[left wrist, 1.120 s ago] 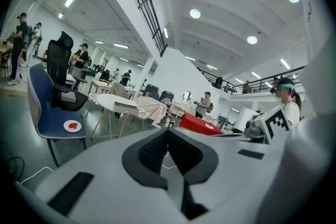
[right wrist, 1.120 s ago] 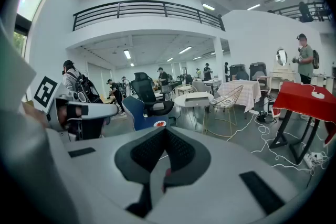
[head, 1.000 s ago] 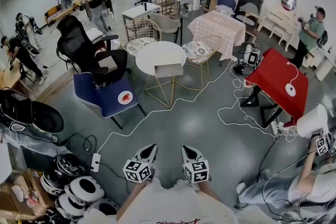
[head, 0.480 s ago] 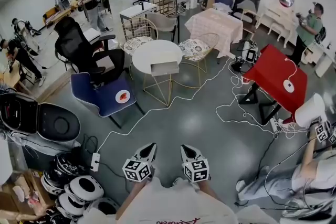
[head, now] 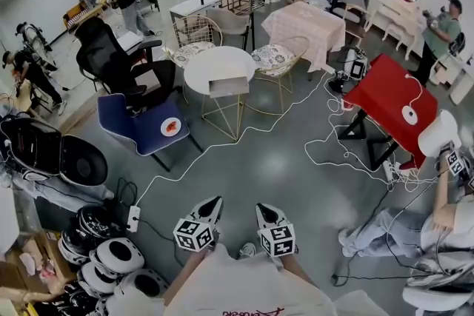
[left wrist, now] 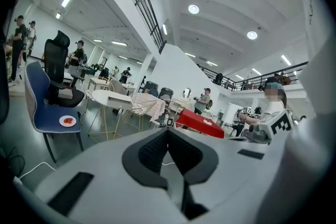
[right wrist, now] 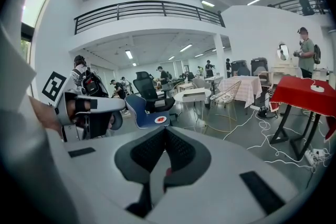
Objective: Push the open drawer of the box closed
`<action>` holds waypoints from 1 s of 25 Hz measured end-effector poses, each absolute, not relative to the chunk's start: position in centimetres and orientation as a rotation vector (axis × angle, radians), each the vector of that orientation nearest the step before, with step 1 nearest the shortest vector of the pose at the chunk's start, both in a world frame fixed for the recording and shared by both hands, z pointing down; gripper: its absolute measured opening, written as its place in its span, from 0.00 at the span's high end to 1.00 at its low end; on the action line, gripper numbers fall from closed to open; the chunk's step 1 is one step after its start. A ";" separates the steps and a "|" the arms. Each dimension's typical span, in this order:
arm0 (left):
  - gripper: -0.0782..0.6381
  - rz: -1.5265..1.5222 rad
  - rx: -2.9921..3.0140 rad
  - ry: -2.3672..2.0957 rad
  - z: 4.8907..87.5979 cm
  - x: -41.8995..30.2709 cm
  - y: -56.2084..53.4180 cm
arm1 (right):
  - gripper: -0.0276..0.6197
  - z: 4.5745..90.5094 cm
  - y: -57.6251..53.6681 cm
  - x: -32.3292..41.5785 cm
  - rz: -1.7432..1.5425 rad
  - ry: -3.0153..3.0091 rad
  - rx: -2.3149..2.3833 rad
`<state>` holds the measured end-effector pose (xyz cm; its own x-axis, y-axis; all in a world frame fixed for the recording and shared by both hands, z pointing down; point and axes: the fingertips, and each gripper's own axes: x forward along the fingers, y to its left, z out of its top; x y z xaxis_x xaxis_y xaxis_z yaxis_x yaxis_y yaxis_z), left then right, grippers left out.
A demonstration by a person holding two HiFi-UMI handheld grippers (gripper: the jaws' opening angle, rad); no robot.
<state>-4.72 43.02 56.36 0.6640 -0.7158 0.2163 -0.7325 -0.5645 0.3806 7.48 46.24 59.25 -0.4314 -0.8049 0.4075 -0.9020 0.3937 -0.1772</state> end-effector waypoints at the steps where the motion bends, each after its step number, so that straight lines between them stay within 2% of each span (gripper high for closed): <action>1: 0.87 0.057 2.440 -1.125 56.5 -4.2 43.1 | 0.93 59.4 46.5 7.8 0.551 -2.399 1.501; 25: 0.87 0.047 2.467 -1.097 57.1 -0.7 36.5 | 0.93 60.7 40.6 11.4 0.532 -2.376 1.516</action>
